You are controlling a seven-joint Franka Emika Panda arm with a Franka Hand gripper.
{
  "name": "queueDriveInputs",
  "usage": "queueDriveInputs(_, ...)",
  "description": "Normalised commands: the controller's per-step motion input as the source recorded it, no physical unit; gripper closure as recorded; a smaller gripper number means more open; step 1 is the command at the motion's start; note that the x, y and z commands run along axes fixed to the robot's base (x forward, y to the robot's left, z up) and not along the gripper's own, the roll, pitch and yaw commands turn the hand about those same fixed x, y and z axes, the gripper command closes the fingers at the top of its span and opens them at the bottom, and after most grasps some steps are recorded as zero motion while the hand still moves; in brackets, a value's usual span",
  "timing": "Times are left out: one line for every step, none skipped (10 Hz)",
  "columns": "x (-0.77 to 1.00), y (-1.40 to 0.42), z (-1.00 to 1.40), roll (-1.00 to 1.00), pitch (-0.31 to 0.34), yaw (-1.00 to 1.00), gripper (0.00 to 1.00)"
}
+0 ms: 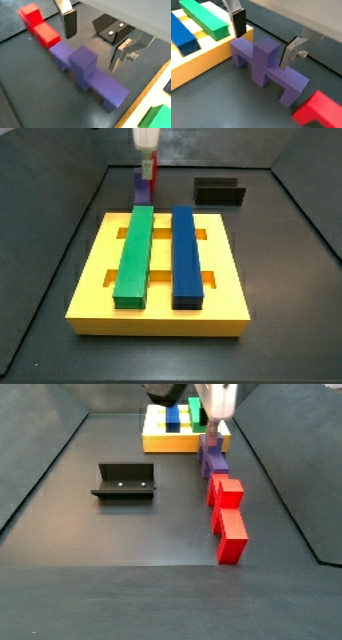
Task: Pick up the purple object. Move up. Move to above the board. Insert the purple object.
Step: Pick up the purple object.
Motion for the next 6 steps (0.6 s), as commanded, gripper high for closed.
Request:
queueDriveInputs(-0.09, -0.11, -0.23, 0.03, 0.000, 0.23, 0.00)
queueDriveInputs(0.00, 0.00, -0.17, 0.01, 0.000, 0.23, 0.00)
queueDriveInputs(0.00, 0.00, -0.23, 0.00, 0.000, 0.19, 0.00)
queueDriveInputs(0.00, 0.00, -0.21, 0.00, 0.000, 0.23, 0.00)
queueDriveInputs(0.00, 0.00, -0.20, 0.00, 0.000, 0.11, 0.00)
queueDriveInputs(-0.10, 0.00, -0.15, 0.00, 0.000, 0.00, 0.00)
